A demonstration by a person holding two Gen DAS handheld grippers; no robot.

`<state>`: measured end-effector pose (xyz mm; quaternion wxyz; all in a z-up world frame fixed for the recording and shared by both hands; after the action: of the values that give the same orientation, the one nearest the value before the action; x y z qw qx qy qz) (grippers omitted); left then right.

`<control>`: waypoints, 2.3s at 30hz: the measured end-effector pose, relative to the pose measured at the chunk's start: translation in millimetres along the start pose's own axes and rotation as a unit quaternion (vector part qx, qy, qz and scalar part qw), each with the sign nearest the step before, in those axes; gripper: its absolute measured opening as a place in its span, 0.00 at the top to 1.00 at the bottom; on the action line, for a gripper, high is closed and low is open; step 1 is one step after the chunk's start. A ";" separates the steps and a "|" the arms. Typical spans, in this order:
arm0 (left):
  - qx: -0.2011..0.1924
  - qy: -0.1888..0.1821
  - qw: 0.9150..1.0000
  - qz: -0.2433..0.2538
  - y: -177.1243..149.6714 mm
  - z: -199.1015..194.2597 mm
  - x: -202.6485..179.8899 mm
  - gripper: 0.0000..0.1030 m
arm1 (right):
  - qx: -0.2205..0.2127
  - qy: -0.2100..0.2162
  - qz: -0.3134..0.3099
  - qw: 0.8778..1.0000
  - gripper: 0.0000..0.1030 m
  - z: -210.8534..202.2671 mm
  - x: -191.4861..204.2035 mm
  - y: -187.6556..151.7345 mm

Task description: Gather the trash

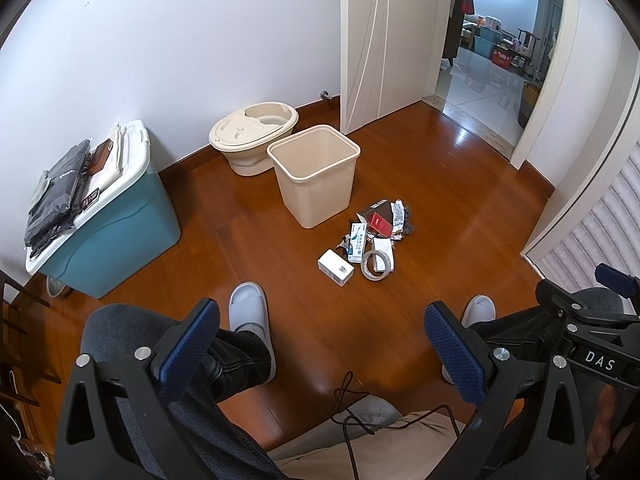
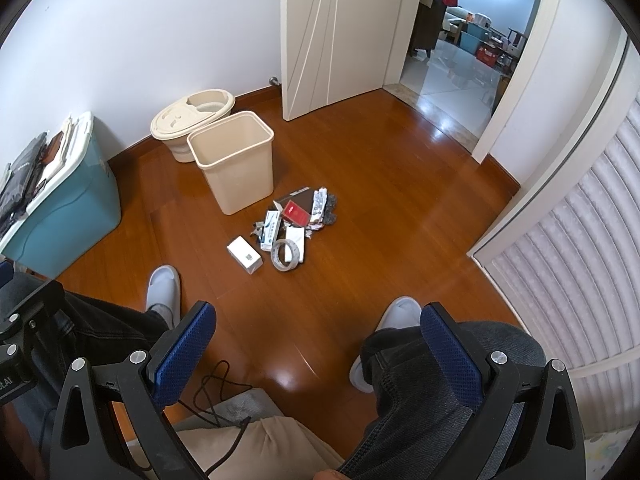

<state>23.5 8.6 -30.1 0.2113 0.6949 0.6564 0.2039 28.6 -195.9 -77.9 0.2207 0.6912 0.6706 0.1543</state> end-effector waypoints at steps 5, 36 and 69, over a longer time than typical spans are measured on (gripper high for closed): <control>0.000 -0.001 1.000 -0.001 0.1 -0.2 -0.4 0.00 | -0.001 0.000 0.000 1.000 0.00 -0.7 0.1 -0.1; -0.228 0.017 0.972 0.054 58.9 -56.9 -10.1 0.00 | -0.270 0.021 -0.034 0.962 0.00 -86.2 -4.9 45.9; 0.164 0.070 0.980 -0.085 -28.6 512.2 5.2 0.00 | 0.225 0.115 -0.164 0.953 0.29 596.7 81.7 55.2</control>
<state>287.4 1.8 -470.0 0.0642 0.6460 0.7506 0.1228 384.2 -173.3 -566.6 0.0030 0.5808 0.8131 0.0395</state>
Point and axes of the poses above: each gripper's, at about its wrist camera, not at the fingertips, and z roughly the way its jaws point, x to its left, y to its top, the point moved 3 cm from there along z, roughly the way its jaws point, and after that the axes turned 1 degree about -y, right-handed, at the moved point
